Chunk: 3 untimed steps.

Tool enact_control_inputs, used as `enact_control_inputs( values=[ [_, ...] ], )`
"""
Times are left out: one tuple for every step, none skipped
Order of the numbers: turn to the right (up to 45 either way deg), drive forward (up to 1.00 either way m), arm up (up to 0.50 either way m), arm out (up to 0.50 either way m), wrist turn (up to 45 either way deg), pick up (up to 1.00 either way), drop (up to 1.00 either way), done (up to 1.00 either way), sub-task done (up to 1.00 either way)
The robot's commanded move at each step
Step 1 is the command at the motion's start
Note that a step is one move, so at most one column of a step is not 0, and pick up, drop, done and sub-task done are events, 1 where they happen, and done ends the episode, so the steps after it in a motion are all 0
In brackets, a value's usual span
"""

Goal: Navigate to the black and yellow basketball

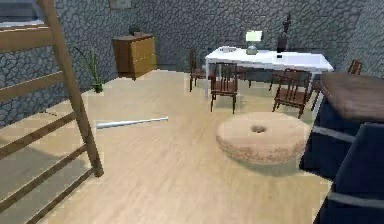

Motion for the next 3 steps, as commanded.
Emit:
enact_control_inputs(
  values=[
    [0.0,1.0,0.0,0.0,0.0,0.0,0.0,0.0,0.0],
    [0.0,1.0,0.0,0.0,0.0,0.0,0.0,0.0,0.0],
    [9.0,0.0,0.0,0.0,0.0,0.0,0.0,0.0,0.0]
  ],
)
